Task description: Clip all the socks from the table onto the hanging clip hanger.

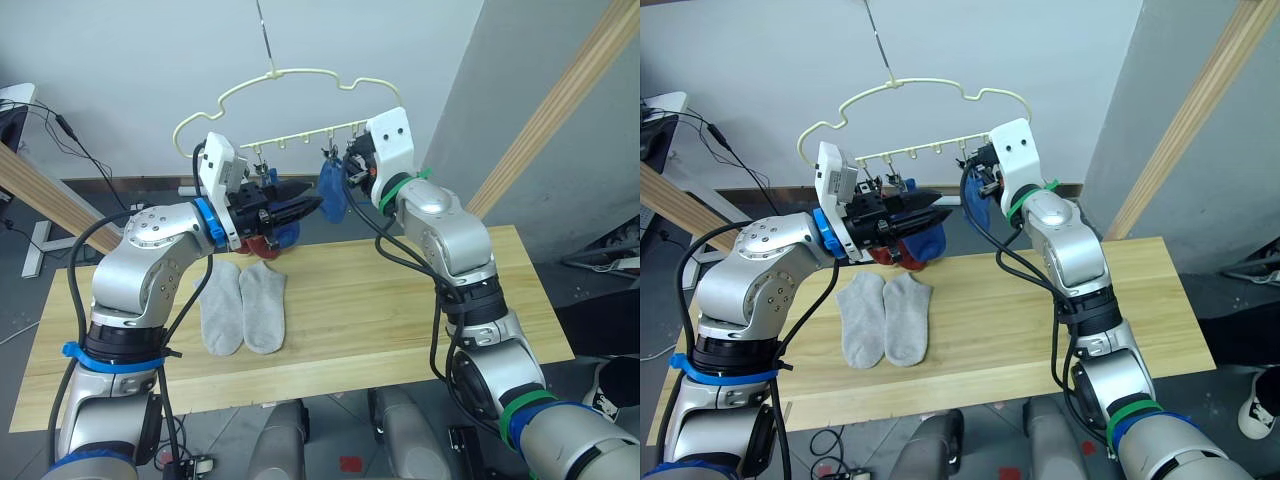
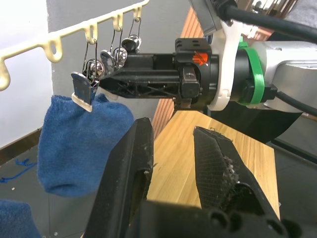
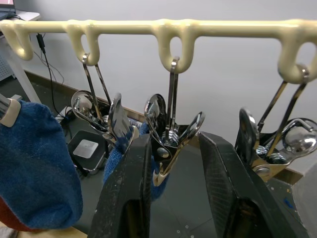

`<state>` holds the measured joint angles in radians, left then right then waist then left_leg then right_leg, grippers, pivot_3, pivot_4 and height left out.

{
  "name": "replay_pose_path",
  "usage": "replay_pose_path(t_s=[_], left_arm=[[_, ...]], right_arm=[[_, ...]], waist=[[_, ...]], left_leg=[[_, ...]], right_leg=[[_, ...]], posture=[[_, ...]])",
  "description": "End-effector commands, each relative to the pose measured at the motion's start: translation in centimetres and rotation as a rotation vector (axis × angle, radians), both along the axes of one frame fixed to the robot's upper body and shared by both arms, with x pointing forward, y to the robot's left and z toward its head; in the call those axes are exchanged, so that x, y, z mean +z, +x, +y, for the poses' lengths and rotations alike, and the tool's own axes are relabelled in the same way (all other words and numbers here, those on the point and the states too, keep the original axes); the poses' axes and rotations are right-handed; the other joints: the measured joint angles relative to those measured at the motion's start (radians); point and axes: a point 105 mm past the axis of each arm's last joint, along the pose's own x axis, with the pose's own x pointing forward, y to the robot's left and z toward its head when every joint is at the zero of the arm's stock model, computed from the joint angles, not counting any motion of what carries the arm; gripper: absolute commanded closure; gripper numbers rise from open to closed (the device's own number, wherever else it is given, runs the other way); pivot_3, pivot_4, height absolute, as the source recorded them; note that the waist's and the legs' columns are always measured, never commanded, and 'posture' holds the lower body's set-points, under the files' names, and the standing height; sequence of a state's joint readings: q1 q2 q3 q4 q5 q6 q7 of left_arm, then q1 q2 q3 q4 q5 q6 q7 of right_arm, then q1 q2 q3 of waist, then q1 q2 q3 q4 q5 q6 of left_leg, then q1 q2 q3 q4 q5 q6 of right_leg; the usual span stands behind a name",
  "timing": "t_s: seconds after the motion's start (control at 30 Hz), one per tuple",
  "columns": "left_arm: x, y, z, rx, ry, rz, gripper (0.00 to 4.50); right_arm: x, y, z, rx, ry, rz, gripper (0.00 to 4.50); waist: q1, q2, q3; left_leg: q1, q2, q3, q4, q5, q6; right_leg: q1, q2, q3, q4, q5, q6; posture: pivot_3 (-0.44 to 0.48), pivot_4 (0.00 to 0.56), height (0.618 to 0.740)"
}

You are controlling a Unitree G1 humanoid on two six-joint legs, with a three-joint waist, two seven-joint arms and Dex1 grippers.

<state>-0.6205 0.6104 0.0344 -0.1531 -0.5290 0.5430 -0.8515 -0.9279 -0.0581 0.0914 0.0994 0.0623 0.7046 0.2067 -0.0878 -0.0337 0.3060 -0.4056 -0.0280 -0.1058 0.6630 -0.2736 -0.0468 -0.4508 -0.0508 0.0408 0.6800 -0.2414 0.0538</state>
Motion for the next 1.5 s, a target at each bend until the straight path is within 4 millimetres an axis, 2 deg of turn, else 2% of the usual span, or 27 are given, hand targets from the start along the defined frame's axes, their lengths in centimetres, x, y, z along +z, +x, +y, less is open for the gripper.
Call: replay_pose_path(t_s=[0.03,0.7,0.93,1.07,1.13,1.2,1.3,1.4,1.47,1.5], left_arm=[[1.5,-0.6,-0.2,-0.018,-0.014,-0.058,2.91],[1.4,-0.7,-0.1,-0.019,-0.018,-0.051,2.91],[1.0,-0.9,-0.3,-0.024,-0.007,-0.052,2.91],[0.2,-1.1,-0.4,-0.023,0.036,-0.069,2.91],[-0.6,-0.9,-0.2,0.004,0.087,-0.089,2.91],[-2.3,-0.5,0.2,0.042,0.18,-0.107,2.54],[-5.2,-0.4,0.8,0.098,0.251,-0.078,1.72],[-8.9,0.5,2.7,0.302,0.228,0.003,0.8],[-11.9,0.9,4.8,0.46,0.218,0.065,0.27],[-12.8,0.9,5.4,0.502,0.219,0.082,0.27]], right_arm=[[2.2,-0.6,1.2,0.057,0.029,-0.077,2.99],[3.4,0.0,1.9,0.082,0.04,-0.127,2.99],[3.4,0.2,1.7,0.071,0.047,-0.121,4.44],[3.5,0.3,1.5,0.065,0.054,-0.124,4.47],[3.7,0.4,1.4,0.062,0.057,-0.127,4.47],[3.8,0.5,1.3,0.059,0.059,-0.13,4.5],[4.0,0.6,1.3,0.057,0.06,-0.134,4.5],[4.2,0.6,1.2,0.057,0.062,-0.136,4.5],[4.2,0.6,1.1,0.058,0.062,-0.136,4.5],[4.2,0.6,1.0,0.058,0.062,-0.135,4.5]], waist=[[0.0,0.0,0.0],[0.001,0.0,0.0],[0.0,0.0,0.0],[0.0,0.0,0.0],[0.001,0.0,0.0],[0.001,0.0,0.0],[0.0,0.0,0.0],[0.0,0.0,0.0],[0.0,0.0,0.0],[0.0,0.0,0.0]], left_leg=[[0.0,0.0,0.0,0.0,0.0,0.0],[0.0,0.0,0.0,0.0,0.0,0.0],[0.0,0.0,0.0,0.0,0.001,-0.001],[0.0,0.0,0.0,0.0,0.001,-0.001],[0.0,0.0,0.0,0.0,0.001,-0.001],[0.0,0.0,0.0,0.0,0.001,-0.001],[0.0,0.0,0.001,0.0,0.0,0.0],[0.001,0.0,0.001,0.0,0.0,0.0],[0.0,0.0,0.0,0.0,0.0,0.0],[0.001,0.0,0.001,0.0,0.0,0.0]], right_leg=[[0.0,0.0,0.0,0.0,0.0,0.0],[0.0,0.0,0.0,0.0,0.0,0.0],[0.0,0.0,0.0,0.0,0.0,0.0],[0.0,0.0,0.0,0.0,0.0,0.0],[0.0,0.0,0.0,0.0,0.0,0.0],[0.0,0.0,0.0,0.0,0.0,0.0],[0.0,0.0,0.0,0.0,0.0,0.0],[0.0,-0.001,0.001,0.0,0.0,0.0],[0.0,-0.002,0.001,0.0,0.0,0.0],[0.0,-0.002,0.001,0.0,0.0,0.0]], posture=[[-0.054,0.292,0.74],[-0.051,0.286,0.74],[-0.051,0.29,0.74],[-0.051,0.29,0.74],[-0.051,0.29,0.74],[-0.051,0.29,0.74],[-0.049,0.293,0.74],[-0.049,0.293,0.74],[-0.053,0.298,0.74],[-0.053,0.298,0.74]])
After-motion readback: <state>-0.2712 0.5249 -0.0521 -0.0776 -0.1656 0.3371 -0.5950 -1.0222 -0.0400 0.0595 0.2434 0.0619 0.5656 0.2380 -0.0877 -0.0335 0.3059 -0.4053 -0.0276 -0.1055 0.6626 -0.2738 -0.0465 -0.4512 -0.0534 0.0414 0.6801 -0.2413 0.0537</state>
